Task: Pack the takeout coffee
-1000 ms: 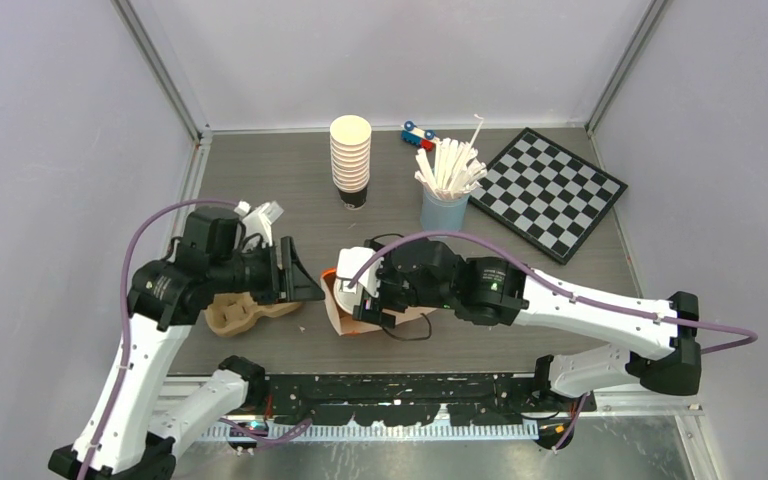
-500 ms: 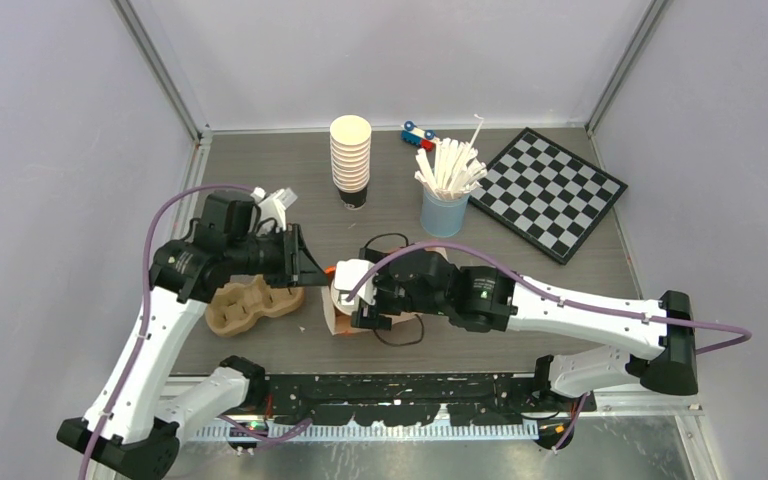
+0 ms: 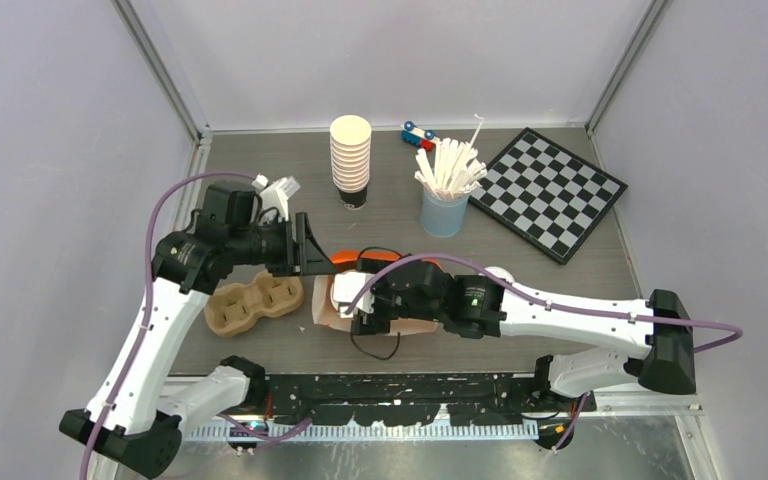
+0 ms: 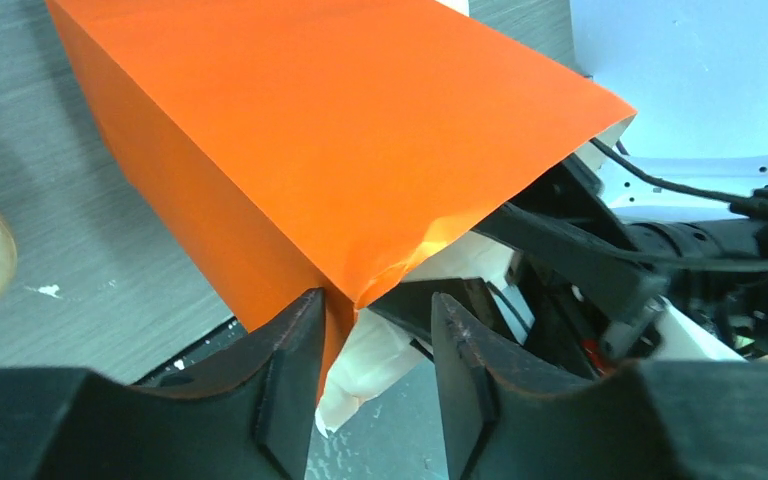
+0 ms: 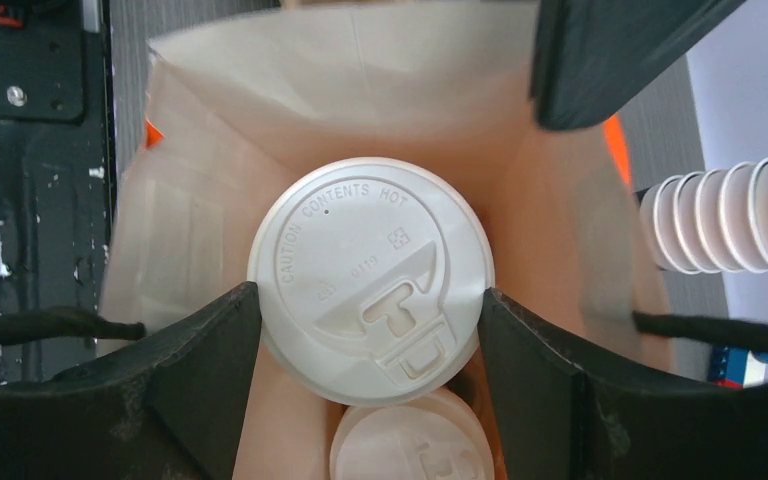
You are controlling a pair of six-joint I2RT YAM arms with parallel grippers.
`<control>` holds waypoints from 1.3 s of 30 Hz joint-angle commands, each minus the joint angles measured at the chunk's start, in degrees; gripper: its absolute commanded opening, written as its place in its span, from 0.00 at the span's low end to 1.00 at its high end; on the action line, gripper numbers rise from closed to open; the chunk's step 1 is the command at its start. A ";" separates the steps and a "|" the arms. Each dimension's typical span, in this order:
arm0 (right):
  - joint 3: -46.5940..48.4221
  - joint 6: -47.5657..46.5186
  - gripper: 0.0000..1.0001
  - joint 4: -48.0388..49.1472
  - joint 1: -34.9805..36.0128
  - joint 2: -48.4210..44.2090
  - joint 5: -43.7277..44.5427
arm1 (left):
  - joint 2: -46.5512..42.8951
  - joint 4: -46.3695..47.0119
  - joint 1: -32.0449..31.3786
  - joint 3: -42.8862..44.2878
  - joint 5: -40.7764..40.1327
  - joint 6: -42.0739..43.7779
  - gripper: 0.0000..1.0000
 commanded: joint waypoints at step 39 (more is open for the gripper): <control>-5.75 -8.64 0.73 7.95 0.27 -0.21 0.25 | -12.89 -2.00 0.14 -13.27 1.38 2.44 0.17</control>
